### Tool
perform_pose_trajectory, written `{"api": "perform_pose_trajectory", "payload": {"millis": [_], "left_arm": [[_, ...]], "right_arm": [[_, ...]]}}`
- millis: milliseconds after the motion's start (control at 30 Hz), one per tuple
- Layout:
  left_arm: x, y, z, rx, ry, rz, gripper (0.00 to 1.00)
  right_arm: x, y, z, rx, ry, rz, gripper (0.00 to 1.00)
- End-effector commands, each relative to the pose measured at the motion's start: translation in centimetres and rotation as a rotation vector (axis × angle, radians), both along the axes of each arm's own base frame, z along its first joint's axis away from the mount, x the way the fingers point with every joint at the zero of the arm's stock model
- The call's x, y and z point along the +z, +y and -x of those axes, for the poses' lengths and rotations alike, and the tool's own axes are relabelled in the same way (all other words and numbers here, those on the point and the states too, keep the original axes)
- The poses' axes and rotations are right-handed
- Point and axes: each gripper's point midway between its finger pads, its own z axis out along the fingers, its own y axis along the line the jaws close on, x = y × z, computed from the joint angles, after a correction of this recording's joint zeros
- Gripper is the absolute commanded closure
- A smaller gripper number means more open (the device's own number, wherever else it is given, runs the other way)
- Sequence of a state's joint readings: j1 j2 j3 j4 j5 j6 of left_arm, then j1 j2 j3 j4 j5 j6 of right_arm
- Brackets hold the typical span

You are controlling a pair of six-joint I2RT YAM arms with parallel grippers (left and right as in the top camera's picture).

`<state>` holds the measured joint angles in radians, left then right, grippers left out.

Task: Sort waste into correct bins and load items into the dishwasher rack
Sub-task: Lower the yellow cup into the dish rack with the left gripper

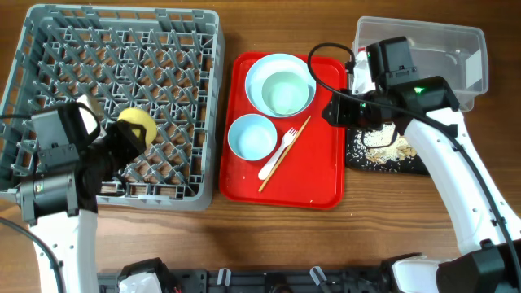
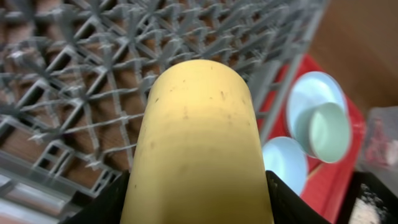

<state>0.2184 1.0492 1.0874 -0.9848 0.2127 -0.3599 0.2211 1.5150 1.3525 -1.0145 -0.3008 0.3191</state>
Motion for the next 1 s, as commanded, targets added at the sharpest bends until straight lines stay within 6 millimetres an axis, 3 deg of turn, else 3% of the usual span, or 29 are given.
{"api": "perform_pose_trajectory", "payload": {"millis": [0,133,367,567,667,800,867,967], "left_arm": [[-1.5,2.5,0.2,0.074,0.087,-0.056,0.92],[-2.8,3.0,0.2,0.086,0.147,-0.056,0.9],[-4.8,3.9,1.2,0.114,0.263,-0.089,0.91],[-6.1,4.0,0.6,0.111,0.303,-0.08,0.91],[-7.0,4.1,0.4,0.108,0.332,-0.074,0.83],[-8.2,4.3,-0.2,0.105,0.367,-0.067,0.81],[-8.7,4.3,-0.4,0.104,0.379,-0.064,0.74],[-9.5,4.4,-0.6,0.103,0.401,-0.059,0.44]], "right_arm": [[0.5,-2.4,-0.3,-0.006,-0.051,0.109,0.57],[0.2,-4.2,-0.4,-0.047,-0.043,0.176,0.57],[0.2,-4.3,-0.4,-0.029,-0.049,0.183,0.57],[0.2,-4.3,-0.4,-0.03,-0.047,0.183,0.57],[0.2,-4.3,-0.3,-0.03,-0.044,0.183,0.57],[0.1,-4.3,-0.3,-0.029,-0.044,0.183,0.57],[0.1,-4.3,-0.3,-0.029,-0.043,0.183,0.56],[0.1,-4.3,-0.2,-0.029,-0.042,0.184,0.56]]}}
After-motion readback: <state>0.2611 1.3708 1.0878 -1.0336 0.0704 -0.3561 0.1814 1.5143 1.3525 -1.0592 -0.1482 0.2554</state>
